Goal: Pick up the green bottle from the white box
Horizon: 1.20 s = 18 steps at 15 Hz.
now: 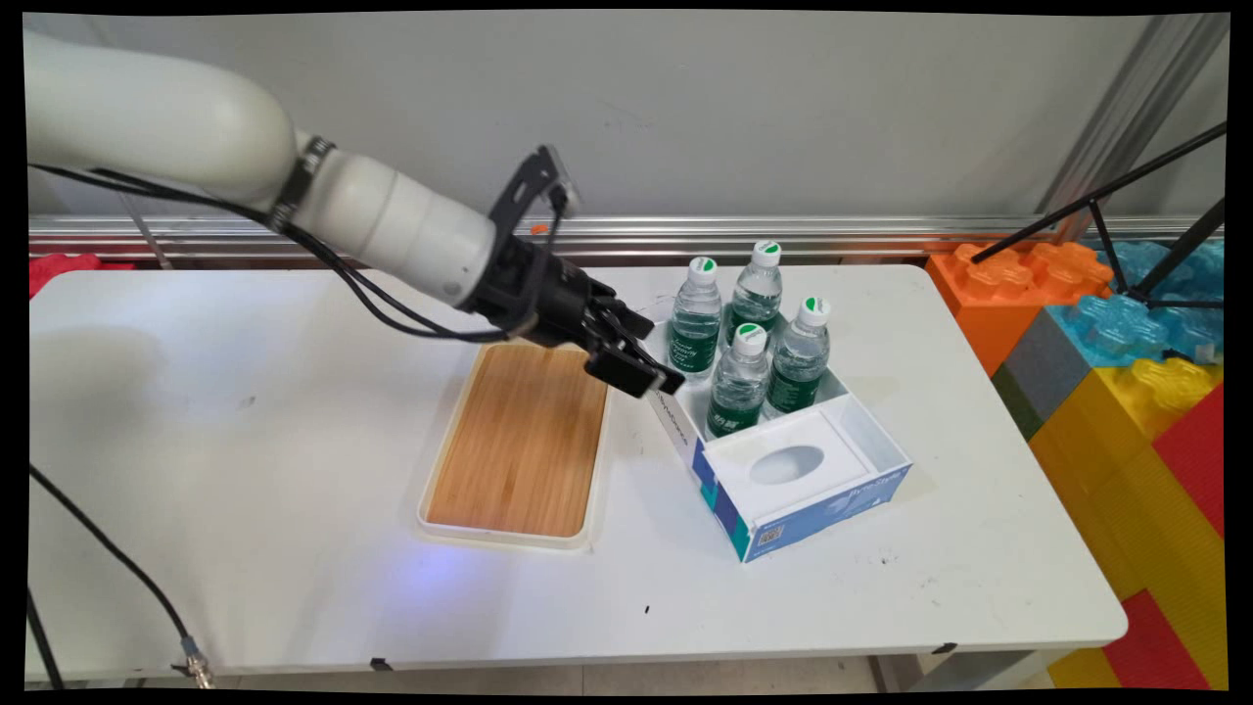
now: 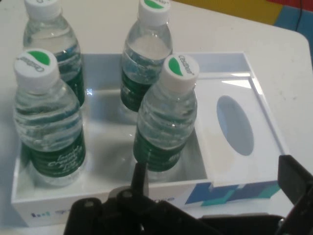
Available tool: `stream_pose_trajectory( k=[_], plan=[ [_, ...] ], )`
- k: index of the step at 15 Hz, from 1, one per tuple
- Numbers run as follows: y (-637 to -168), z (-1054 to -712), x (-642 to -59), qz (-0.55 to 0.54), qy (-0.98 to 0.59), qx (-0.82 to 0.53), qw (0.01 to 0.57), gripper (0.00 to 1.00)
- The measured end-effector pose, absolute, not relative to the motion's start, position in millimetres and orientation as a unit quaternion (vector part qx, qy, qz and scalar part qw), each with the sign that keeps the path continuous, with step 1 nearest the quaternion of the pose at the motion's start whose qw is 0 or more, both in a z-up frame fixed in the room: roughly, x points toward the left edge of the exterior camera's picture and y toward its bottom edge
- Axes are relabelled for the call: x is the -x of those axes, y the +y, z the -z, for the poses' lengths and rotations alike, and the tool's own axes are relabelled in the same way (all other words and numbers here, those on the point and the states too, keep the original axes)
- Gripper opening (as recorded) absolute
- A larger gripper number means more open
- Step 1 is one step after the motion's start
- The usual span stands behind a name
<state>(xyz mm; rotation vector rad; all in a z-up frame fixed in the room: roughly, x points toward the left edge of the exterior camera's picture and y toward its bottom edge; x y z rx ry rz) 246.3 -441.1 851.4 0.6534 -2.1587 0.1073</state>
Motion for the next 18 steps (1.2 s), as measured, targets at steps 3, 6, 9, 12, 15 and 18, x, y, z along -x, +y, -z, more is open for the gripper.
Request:
stream_pose_trajectory(
  k=[3, 6, 9, 12, 15, 18],
  plan=[
    [-441.3, -837.4, -231.6, -0.052, -0.862, -0.265, 0.43, 1.0],
    [-444.9, -825.6, -219.1, -0.061, -0.858, -0.267, 0.435, 1.0],
    [-450.6, -814.4, -210.7, -0.07, -0.854, -0.268, 0.441, 1.0],
    [-456.0, -804.5, -204.3, -0.076, -0.849, -0.269, 0.448, 1.0],
    [-459.1, -797.3, -200.7, -0.077, -0.847, -0.267, 0.454, 1.0],
    [-461.8, -789.6, -198.0, -0.078, -0.844, -0.264, 0.46, 1.0]
  ],
)
